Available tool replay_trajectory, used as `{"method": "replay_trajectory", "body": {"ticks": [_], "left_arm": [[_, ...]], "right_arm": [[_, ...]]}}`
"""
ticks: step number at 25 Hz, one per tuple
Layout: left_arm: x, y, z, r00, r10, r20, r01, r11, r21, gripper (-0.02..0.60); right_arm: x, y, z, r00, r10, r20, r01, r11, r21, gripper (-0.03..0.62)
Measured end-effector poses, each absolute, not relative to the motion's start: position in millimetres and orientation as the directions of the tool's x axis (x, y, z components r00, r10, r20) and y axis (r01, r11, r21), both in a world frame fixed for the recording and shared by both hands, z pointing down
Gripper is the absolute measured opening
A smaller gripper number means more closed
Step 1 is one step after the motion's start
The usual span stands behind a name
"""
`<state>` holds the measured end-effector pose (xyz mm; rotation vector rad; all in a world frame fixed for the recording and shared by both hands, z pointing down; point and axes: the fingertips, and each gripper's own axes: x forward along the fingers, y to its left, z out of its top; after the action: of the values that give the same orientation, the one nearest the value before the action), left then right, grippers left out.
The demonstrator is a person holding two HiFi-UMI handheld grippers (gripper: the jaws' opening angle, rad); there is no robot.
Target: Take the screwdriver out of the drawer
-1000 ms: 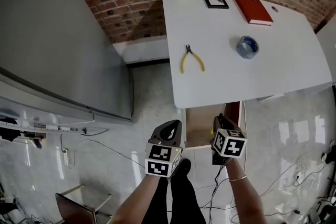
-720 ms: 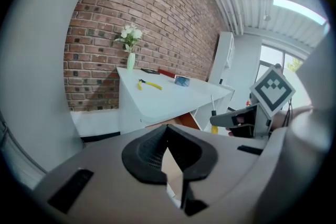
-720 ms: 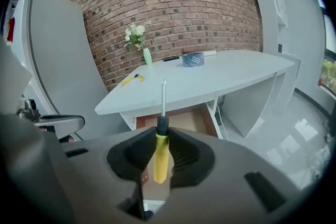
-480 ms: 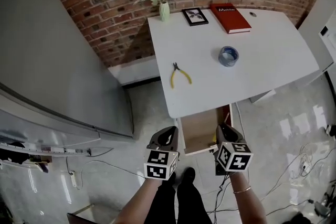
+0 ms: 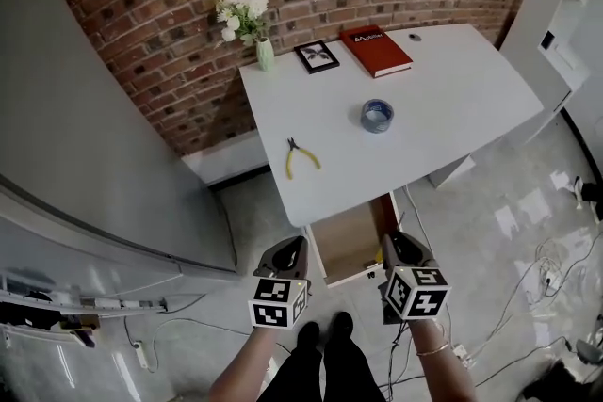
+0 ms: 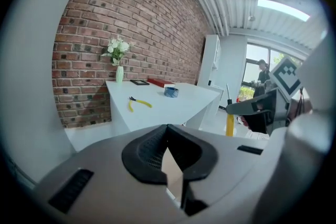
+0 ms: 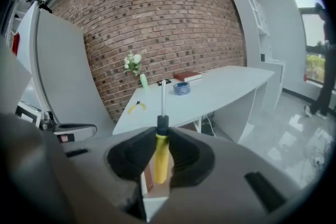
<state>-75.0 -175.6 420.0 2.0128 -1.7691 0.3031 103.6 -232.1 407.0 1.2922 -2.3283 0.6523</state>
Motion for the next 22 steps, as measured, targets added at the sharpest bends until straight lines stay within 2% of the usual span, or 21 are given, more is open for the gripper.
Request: {"method": "replay_trajectory", "body": {"ticks": [22], "left_arm": [[-65,-163,381,0.217,-0.891,0.398,-0.975,-0.176,0.137,-0.008]], "right_arm": [[135,-184,341,-0.452,-0.794,0.407,-0.892,0.416,-0.18,0.077]]}}
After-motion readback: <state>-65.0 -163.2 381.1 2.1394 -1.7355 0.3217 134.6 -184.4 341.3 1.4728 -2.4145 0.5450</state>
